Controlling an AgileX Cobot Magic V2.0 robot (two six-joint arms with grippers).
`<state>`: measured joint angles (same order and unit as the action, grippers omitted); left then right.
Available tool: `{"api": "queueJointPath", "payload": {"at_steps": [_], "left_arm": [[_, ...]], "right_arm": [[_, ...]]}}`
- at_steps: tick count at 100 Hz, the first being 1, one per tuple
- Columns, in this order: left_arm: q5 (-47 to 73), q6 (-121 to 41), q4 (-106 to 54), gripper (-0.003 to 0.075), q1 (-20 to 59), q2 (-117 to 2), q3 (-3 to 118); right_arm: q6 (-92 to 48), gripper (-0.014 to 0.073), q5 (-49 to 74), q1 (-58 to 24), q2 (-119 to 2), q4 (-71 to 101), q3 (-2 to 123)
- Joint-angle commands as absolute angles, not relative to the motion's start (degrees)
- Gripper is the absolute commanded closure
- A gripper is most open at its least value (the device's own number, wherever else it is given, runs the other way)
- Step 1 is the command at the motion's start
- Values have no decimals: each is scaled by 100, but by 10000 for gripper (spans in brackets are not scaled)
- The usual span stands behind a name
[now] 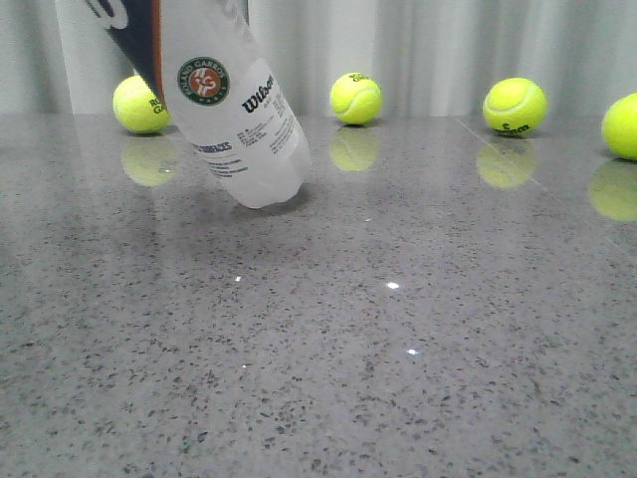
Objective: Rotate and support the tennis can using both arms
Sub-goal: 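Tilt the can upright with the left gripper, setting its base down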
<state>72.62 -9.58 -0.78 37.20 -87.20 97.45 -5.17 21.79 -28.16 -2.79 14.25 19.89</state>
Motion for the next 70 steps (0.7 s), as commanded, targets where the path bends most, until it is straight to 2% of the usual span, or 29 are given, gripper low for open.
{"api": "queueJointPath", "payload": {"at_steps": [1, 43, 70], "left_arm": [[7242, -890, -125, 243, 3730, -8704, 10084], [7298, -890, -659, 246, 3730, -10062, 12146], [7302, -890, -853, 246, 3730, -10315, 12334]], "right_arm": [[-547, 654, 1749, -2809, -332, 1412, 2121], [-547, 654, 1749, -2809, -332, 1412, 2121], [-547, 654, 1749, -2809, -332, 1412, 2121]]}}
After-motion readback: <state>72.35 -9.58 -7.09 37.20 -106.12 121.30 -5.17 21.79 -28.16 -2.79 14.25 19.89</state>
